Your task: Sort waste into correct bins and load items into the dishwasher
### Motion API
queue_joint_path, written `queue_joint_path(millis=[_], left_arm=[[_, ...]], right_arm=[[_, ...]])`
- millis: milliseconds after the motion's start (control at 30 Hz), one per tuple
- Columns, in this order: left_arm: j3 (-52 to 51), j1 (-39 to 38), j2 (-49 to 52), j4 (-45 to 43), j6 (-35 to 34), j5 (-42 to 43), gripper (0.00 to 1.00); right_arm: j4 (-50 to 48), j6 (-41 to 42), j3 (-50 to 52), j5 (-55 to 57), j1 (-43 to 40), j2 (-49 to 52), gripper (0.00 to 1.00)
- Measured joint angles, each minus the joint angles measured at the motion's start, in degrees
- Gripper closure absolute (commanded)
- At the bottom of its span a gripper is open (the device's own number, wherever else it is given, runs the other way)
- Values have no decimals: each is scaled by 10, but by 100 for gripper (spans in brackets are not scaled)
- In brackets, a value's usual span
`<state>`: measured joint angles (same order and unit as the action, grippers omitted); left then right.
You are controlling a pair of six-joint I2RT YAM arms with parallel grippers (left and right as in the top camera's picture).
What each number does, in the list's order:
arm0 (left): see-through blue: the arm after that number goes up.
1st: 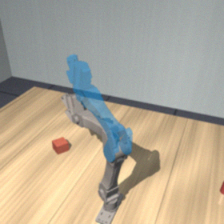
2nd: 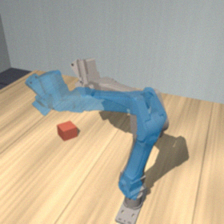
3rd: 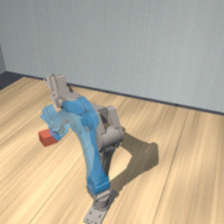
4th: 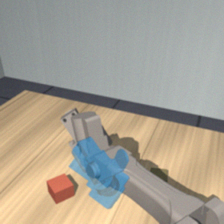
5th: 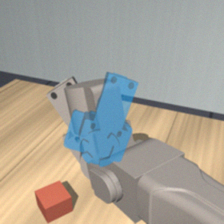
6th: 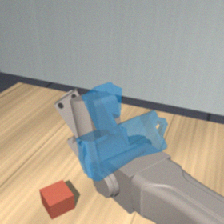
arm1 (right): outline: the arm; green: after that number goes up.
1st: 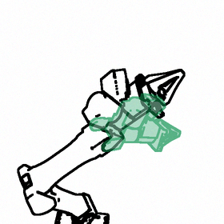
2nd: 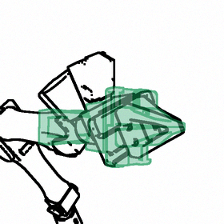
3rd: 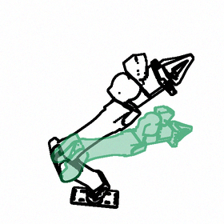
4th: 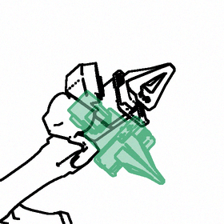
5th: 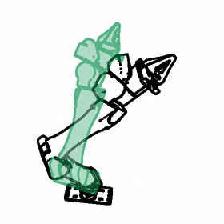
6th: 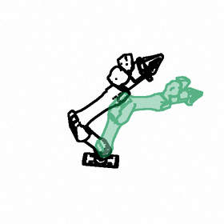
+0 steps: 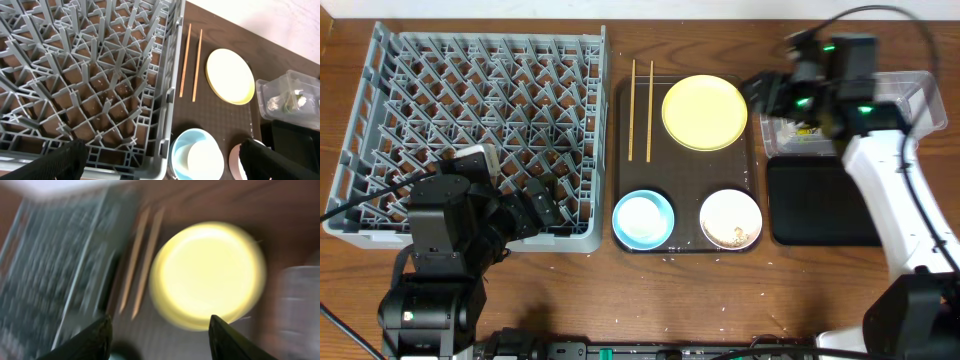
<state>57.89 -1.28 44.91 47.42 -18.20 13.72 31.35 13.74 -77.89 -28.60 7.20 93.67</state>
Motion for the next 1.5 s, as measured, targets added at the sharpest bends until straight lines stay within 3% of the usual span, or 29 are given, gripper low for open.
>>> queue_joint_path(millis=[167, 333, 533, 600, 633, 667, 733, 1000, 1133, 1300, 1400, 1500], left_arm=[[0, 0, 0, 3, 0, 1, 2], [0, 0, 0, -12, 0, 1, 2], [0, 0, 0, -14, 0, 1, 2], [0, 0, 0, -14, 0, 1, 2], [0, 0, 0, -14, 0, 1, 2], [0, 0, 0, -13, 0, 1, 2], [0, 0, 0, -13, 0, 1, 2], [0, 0, 0, -40, -16, 43, 2], [0, 0, 0, -70, -36, 92, 2], [1, 0, 16, -127, -78, 199, 0], [0, 0, 36, -169, -97, 272, 6], [0, 0, 67, -217, -108, 362, 6]], right_arm=[[79, -67, 0, -14, 115, 0, 51], [166, -96, 0, 71, 240, 14, 52], [186, -117, 1, 135, 311, 71, 53], [188, -119, 1, 147, 322, 96, 70], [186, -123, 1, 150, 327, 111, 84], [185, -122, 1, 151, 329, 116, 88], [185, -128, 3, 155, 332, 132, 99], [200, -141, -1, 113, 282, 99, 99], [169, -155, -27, -2, 189, 47, 99], [40, -144, -45, -223, 85, 23, 99], [-19, -118, -45, -327, 72, 23, 99], [-60, -102, -45, -400, 78, 23, 99]])
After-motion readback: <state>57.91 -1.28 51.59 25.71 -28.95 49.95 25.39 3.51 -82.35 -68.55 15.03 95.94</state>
